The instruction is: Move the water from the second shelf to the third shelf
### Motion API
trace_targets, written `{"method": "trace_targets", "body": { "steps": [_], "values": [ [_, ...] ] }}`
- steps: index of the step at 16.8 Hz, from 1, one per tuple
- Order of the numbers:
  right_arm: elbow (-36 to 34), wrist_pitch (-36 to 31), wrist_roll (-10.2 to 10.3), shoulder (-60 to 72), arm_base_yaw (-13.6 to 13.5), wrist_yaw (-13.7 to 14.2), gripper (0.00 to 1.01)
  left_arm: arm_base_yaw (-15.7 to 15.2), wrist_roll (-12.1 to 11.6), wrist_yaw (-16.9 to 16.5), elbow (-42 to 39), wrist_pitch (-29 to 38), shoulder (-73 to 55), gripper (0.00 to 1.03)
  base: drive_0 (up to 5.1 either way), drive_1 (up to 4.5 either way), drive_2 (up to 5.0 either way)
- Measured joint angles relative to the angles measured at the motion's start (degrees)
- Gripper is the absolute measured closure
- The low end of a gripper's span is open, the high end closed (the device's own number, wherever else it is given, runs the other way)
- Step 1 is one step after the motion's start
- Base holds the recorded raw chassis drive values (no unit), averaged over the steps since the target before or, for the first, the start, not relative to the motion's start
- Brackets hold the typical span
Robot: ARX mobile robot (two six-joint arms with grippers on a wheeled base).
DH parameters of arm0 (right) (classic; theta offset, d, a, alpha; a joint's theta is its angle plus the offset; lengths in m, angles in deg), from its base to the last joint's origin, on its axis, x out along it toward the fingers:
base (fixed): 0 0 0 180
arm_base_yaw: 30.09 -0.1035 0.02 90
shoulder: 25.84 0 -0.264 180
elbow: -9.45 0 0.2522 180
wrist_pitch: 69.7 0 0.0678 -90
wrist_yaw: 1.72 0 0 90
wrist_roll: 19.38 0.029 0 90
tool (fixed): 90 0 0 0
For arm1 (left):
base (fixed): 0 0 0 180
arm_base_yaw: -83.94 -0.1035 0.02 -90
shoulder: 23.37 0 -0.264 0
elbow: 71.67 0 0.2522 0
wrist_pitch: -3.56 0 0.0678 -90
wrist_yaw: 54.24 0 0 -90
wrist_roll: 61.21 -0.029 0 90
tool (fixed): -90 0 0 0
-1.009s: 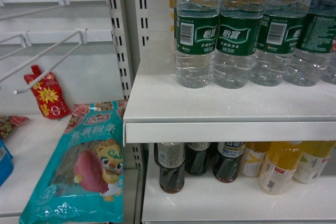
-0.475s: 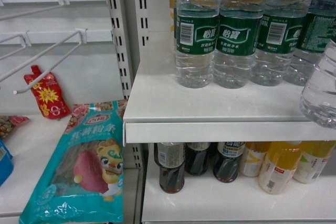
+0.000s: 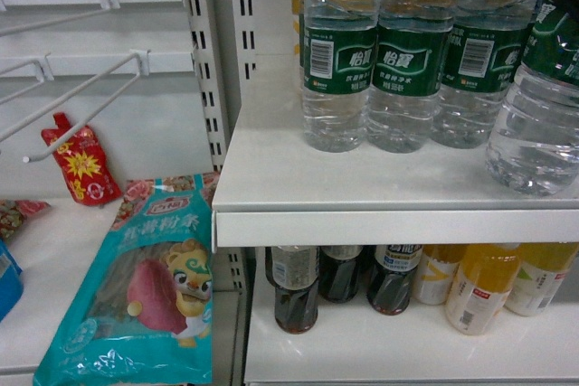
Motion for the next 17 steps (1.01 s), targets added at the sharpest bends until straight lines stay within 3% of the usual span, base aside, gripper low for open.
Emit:
{"method": "trace_targets", "body": {
  "steps": [14, 17],
  "values": [
    [6.1, -2.1, 0.1, 9.5, 1.1, 0.0, 0.58, 0.0, 0.0, 0.0, 0.0, 0.0, 0.0, 0.05, 0.0, 0.00, 0.0],
    [6.3, -2.6, -1.0, 9.8, 1.0, 0.7, 0.58, 0.0, 0.0, 0.0, 0.0, 0.0, 0.0, 0.05, 0.0, 0.00, 0.0]
  ]
}}
